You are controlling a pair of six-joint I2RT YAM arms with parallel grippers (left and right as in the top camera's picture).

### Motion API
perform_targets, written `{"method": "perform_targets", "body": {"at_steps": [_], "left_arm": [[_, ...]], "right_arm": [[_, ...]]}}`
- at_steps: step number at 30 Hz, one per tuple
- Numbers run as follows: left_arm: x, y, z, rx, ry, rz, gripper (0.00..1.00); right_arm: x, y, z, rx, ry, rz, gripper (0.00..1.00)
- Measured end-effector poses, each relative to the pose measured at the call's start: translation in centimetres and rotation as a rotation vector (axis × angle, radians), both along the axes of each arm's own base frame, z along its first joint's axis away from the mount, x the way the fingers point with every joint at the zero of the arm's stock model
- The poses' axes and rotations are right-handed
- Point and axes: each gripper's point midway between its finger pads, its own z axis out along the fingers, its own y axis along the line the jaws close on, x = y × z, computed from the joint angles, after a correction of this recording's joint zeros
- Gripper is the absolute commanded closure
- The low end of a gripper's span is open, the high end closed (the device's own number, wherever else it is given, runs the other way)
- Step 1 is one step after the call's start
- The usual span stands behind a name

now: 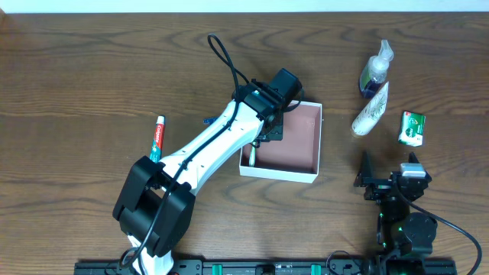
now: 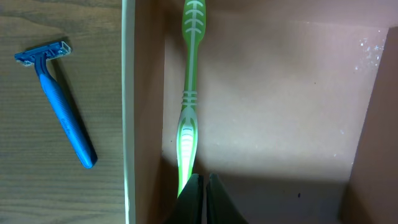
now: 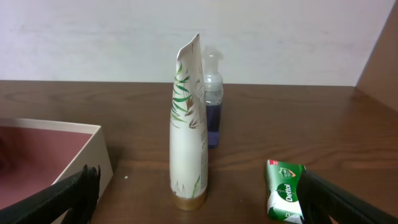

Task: Pack container
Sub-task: 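Lower the toothbrush along the box's left wall and release it, then withdraw the left gripper back toward the toothpaste tube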

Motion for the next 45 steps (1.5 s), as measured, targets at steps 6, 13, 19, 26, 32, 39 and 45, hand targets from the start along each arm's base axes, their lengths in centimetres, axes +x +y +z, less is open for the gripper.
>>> {"method": "perform_targets", "body": {"at_steps": [6,13,19,26,32,39,45], "left_arm": [[0.1,0.1,-0.2,0.011,-0.001,-0.015,0.94],[0.1,0.2,-1.7,0.043,0.023,-0.02,0.94],[0.1,0.5,-3.2,0.08,0.045,-0.018,0.94],[0.1,0.6,-3.9,0.092,0.054,-0.017,0.94],[0.2,0.7,-3.8,0.097,0.048,-0.018,0.94],[-0.1,1.1,-3.6,0.118,0.064,-0.037,0.94],[0.7,0.4,-0.9,0.102,0.042,-0.045,0.94]], "right_arm": [[0.0,0.0,0.0,0.0,0.0,0.0,0.01],[0.0,0.0,0.0,0.0,0.0,0.0,0.01],[0.0,0.0,0.0,0.0,0.0,0.0,0.01],[0.0,0.0,0.0,0.0,0.0,0.0,0.01],[0.0,0.0,0.0,0.0,0.0,0.0,0.01],[0.0,0.0,0.0,0.0,0.0,0.0,0.01],[0.0,0.0,0.0,0.0,0.0,0.0,0.01]]}}
